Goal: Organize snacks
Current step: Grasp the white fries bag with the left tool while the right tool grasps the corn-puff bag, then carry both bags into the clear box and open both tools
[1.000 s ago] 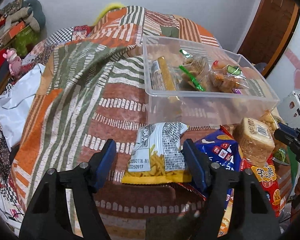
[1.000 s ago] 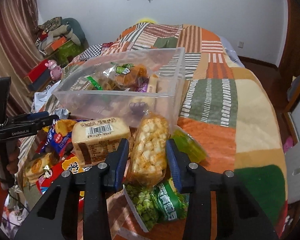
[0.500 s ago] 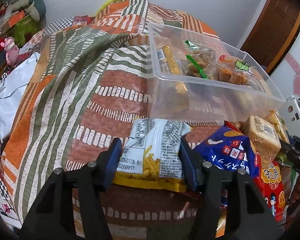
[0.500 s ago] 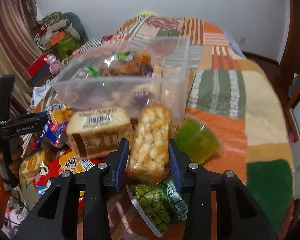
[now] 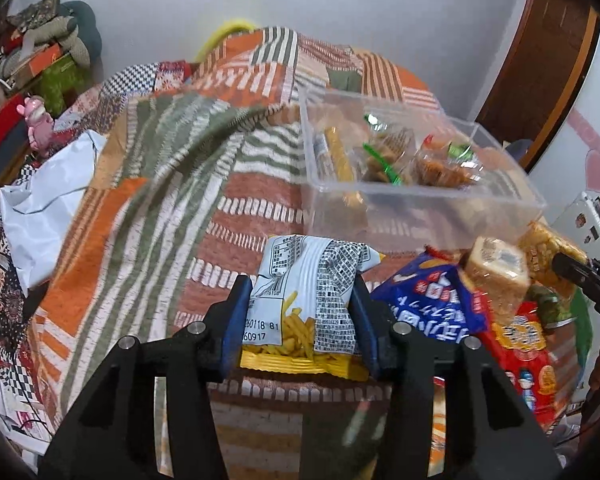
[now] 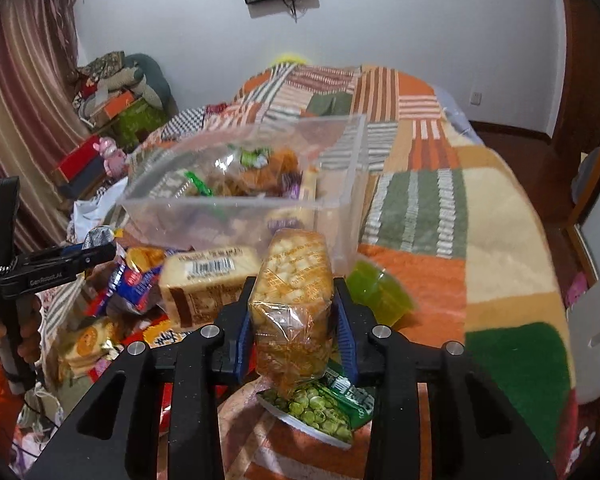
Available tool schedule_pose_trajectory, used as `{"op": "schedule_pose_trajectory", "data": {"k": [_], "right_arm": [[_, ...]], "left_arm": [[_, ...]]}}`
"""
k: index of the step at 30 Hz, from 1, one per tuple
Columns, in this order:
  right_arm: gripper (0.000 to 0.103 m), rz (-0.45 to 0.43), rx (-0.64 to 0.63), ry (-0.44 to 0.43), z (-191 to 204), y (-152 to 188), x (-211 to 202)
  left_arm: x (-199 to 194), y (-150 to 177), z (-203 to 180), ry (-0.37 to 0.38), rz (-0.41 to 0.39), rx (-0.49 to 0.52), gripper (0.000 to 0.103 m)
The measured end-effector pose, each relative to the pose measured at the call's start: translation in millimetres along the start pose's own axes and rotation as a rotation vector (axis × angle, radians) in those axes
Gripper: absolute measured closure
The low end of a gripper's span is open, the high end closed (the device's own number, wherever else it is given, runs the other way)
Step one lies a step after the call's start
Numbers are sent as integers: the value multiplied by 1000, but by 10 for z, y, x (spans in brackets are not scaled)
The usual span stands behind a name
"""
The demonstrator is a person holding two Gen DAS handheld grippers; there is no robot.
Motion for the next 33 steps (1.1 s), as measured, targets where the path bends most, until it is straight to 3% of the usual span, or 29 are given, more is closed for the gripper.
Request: {"op": "schedule_pose_trajectory", "data": {"k": [15,24,33], "right_arm": [[71,-162,1,6,19,-364,-461],[71,-229,14,7,-20,-608,-394],[71,-187,19,10,-62,-711,-18]], "left_arm": [[-536,-359,-323,65,-149,28,55],[-461,-514,-575,94,-161,57,55],[-95,-687,-721,116,-116,64,55]]}}
Point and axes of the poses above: each gripper's, at about its wrist camera, not at the fingertips, and x roughly the way its jaws point, z to its left, y to its underside, the point moved 4 cm from there along x, roughly the way its jaws point, and after that the axes turned 7 degrees about -x, right-handed, at the moved point
